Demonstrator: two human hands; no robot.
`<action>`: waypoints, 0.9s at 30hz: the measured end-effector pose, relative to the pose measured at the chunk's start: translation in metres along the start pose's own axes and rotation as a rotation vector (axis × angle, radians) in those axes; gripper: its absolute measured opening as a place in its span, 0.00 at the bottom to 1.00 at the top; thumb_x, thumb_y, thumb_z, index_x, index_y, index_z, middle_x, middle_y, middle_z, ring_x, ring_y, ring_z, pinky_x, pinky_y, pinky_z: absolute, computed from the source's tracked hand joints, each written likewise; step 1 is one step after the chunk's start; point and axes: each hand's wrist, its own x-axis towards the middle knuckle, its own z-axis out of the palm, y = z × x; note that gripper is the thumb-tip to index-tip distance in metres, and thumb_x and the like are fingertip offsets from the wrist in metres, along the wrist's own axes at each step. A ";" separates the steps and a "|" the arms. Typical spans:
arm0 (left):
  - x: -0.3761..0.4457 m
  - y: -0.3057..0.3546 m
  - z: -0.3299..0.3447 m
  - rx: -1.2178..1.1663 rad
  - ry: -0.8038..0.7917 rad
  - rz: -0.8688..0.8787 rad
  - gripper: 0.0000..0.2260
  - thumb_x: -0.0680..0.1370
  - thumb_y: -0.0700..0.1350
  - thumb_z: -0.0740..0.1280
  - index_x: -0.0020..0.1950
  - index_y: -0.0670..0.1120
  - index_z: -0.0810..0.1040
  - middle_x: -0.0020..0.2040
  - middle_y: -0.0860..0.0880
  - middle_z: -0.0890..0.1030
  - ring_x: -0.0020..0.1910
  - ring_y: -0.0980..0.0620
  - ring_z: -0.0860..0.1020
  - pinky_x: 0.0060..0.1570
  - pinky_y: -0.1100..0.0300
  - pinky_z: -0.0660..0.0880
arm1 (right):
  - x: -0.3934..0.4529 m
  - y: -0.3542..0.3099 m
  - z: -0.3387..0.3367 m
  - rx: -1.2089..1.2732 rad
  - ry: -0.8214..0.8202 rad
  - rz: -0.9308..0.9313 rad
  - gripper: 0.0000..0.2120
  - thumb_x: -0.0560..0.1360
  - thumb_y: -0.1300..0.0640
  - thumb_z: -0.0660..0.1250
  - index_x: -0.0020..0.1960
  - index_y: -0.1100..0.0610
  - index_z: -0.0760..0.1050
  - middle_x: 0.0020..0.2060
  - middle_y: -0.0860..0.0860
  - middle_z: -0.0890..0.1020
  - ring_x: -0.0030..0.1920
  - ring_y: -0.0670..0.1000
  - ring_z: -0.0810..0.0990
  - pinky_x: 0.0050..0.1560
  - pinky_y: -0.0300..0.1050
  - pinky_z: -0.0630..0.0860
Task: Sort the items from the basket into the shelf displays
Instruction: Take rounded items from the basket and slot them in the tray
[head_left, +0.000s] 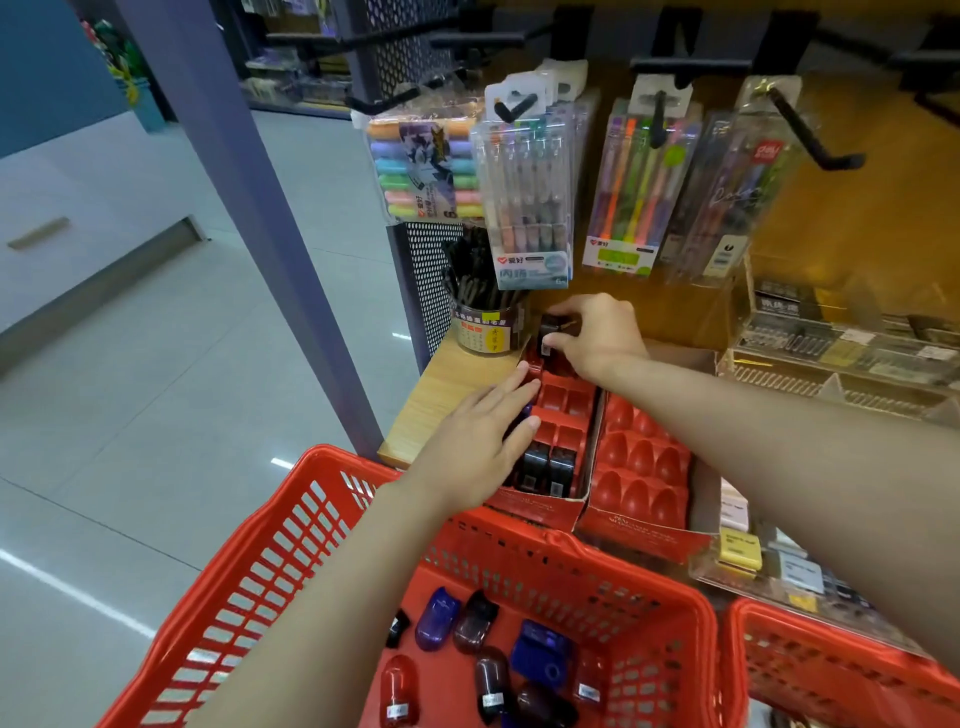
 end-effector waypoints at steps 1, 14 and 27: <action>-0.001 0.000 0.001 -0.021 0.007 0.000 0.24 0.85 0.55 0.53 0.80 0.53 0.57 0.81 0.59 0.51 0.79 0.53 0.54 0.77 0.58 0.52 | 0.001 0.000 0.000 0.004 0.001 -0.007 0.18 0.75 0.54 0.73 0.64 0.52 0.79 0.62 0.52 0.80 0.64 0.53 0.76 0.64 0.43 0.70; -0.001 0.000 0.002 -0.055 0.003 -0.022 0.23 0.84 0.56 0.53 0.79 0.56 0.59 0.80 0.61 0.51 0.78 0.54 0.56 0.76 0.57 0.55 | 0.005 0.007 0.006 -0.086 -0.137 -0.106 0.17 0.80 0.55 0.66 0.68 0.54 0.76 0.67 0.54 0.77 0.69 0.54 0.72 0.70 0.45 0.66; -0.024 -0.005 -0.011 -0.101 -0.033 -0.074 0.30 0.80 0.59 0.62 0.80 0.56 0.57 0.80 0.55 0.58 0.79 0.50 0.54 0.77 0.50 0.54 | -0.037 0.018 -0.012 -0.420 -0.385 -0.343 0.25 0.82 0.59 0.53 0.78 0.48 0.60 0.79 0.47 0.56 0.79 0.52 0.52 0.78 0.53 0.49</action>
